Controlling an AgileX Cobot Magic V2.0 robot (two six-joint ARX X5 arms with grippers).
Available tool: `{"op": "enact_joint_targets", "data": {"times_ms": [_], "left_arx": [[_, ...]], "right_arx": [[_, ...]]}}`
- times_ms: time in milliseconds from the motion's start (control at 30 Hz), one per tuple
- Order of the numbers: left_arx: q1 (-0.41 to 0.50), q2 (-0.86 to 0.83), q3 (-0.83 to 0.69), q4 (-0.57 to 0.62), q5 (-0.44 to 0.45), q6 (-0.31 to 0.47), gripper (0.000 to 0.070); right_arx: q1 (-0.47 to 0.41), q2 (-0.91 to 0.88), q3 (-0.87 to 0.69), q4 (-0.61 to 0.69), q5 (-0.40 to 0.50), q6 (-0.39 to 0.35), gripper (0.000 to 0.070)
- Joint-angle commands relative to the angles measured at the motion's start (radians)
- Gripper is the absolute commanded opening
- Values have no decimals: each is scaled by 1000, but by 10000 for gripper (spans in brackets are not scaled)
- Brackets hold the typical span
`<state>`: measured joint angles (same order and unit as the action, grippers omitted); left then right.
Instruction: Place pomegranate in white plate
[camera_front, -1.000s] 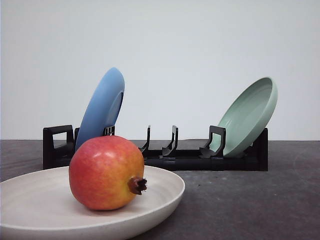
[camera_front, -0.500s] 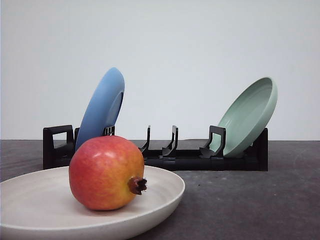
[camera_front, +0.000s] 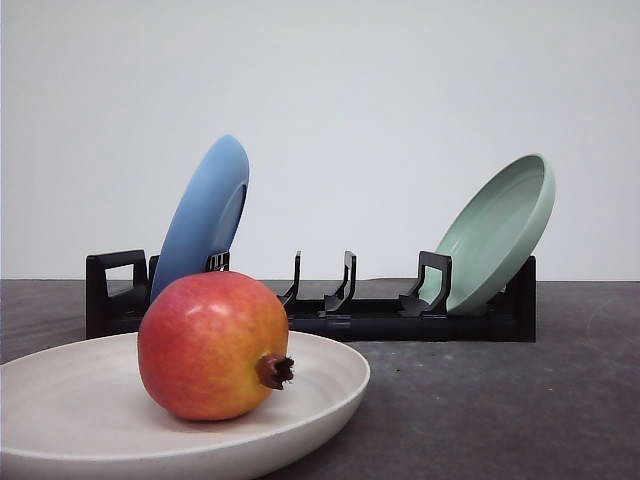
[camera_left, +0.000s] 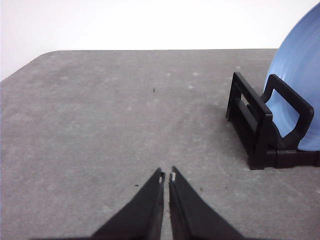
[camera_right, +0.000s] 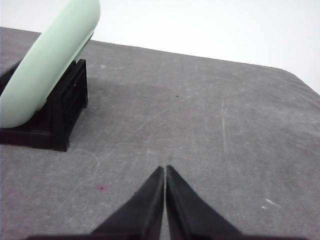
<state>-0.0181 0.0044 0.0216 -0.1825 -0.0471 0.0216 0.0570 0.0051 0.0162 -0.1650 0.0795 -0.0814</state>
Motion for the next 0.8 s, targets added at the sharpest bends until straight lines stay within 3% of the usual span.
{"op": "enact_joint_targets", "data": {"times_ms": [0, 767], "left_arx": [[-2, -2, -10, -5, 1, -7, 0], [-2, -2, -10, -5, 1, -7, 0]], "right_arx": [[-2, -2, -5, 8, 0, 3, 0], [-2, -2, -5, 8, 0, 3, 0]]}}
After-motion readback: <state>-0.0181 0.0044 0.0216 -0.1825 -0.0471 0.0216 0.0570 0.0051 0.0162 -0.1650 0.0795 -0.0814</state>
